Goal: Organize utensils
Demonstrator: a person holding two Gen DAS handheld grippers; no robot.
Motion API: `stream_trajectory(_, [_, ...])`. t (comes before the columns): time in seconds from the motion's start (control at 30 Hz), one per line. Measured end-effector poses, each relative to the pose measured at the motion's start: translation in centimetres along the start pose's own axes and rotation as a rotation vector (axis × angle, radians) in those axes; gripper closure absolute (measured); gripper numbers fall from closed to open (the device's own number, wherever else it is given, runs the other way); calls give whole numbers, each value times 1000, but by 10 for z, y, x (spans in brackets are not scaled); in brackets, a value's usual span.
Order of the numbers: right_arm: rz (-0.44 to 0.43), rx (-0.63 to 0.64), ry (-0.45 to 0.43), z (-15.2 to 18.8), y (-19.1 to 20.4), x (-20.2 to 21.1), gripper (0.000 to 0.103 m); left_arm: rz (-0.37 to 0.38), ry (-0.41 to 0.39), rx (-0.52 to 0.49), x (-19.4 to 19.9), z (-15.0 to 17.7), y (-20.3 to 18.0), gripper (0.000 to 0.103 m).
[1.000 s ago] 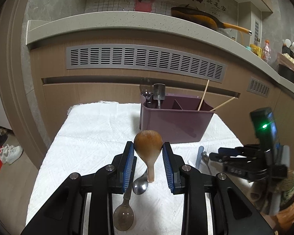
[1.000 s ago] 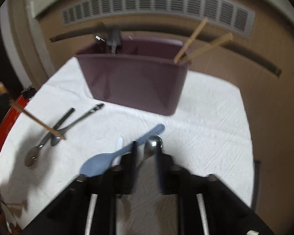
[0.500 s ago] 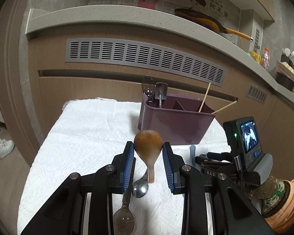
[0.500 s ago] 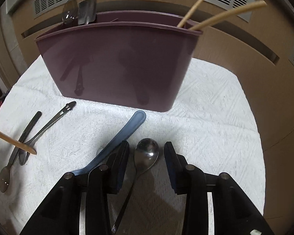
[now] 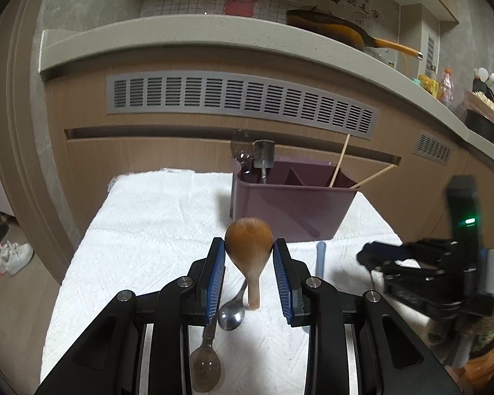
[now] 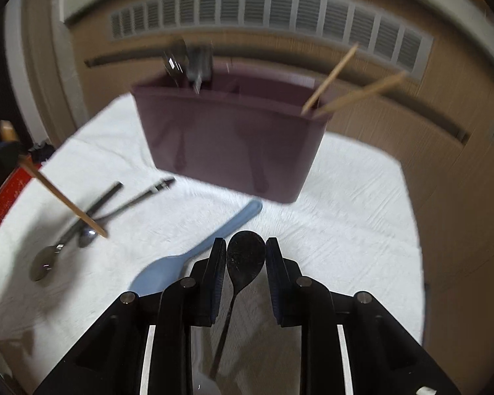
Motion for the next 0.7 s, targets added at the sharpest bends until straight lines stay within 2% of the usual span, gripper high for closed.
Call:
stream_trajectory(0.2, [-31, 30, -151, -13, -2, 61, 82, -6, -28, -32, 17, -12, -15, 72])
stream_trajectory(0.4, [-51, 32, -272, -30, -5, 98, 82, -18, -64, -63, 30, -34, -30, 72])
stream_trajectory(0.47, [-52, 45, -319, -44, -4, 109, 82, -19, -80, -71, 33, -50, -33, 72])
stream_trajectory(0.63, [-52, 87, -421, -90, -9, 147, 82, -7, -149, -103, 39, -119, -40, 72])
stream_trajectory(0.67, [-49, 100, -444, -107, -11, 158, 88, -7, -156, -105, 38, -131, -40, 72])
stream_trajectory(0.7, [-49, 101, -458, -120, -13, 165, 100, 1, -163, -111, 35, -148, -41, 72])
Point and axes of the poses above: each gripper's, at about its wrist camera, not at the fingertips, and x roughly against the way its jaws point, y to its left, z to its underside, the point moved 5 cm from there along -x, roughly the way its jaws point, and after that the axes turned 5 degrees about -x, right-handed, at the moved point
